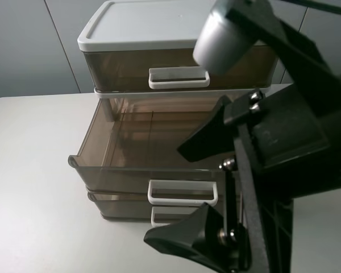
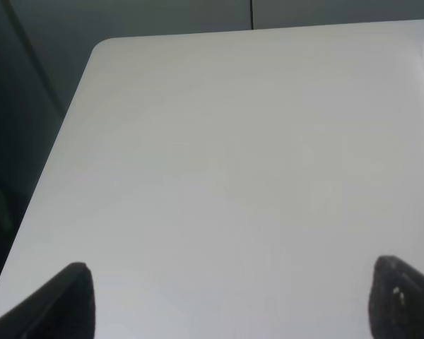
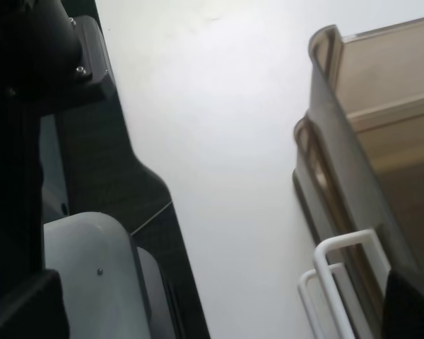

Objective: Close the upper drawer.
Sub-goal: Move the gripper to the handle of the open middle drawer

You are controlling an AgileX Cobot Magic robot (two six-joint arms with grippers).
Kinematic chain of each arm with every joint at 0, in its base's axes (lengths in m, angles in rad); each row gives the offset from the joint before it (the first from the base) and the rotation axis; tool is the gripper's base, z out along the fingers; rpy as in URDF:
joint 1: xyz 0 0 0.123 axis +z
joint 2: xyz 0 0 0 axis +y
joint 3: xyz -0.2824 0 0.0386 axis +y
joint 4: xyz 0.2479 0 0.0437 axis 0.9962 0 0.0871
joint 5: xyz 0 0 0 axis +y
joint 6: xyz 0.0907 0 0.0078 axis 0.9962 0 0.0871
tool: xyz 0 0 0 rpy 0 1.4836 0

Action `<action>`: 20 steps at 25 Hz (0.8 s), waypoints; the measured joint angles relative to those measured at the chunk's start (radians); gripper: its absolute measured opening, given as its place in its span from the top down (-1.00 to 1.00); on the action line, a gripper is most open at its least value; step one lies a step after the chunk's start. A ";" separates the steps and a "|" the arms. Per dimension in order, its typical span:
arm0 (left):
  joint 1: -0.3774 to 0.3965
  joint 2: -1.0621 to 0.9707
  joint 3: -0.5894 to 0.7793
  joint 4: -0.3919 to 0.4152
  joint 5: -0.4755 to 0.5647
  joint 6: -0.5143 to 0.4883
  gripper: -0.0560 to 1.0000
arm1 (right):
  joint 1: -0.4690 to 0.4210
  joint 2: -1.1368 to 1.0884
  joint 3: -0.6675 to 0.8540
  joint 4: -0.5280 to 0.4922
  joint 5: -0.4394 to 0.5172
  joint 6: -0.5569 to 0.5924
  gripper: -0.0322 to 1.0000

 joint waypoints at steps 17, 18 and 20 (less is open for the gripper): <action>0.000 0.000 0.000 0.000 0.000 0.000 -0.51 | 0.001 0.214 -0.001 0.180 0.080 -0.199 -0.36; 0.000 0.000 0.000 0.000 0.000 0.000 -0.51 | 0.001 0.225 -0.001 0.180 0.080 -0.201 -0.36; 0.000 0.000 0.000 0.000 0.000 0.000 -0.51 | 0.001 0.250 -0.001 0.180 0.080 -0.207 -0.36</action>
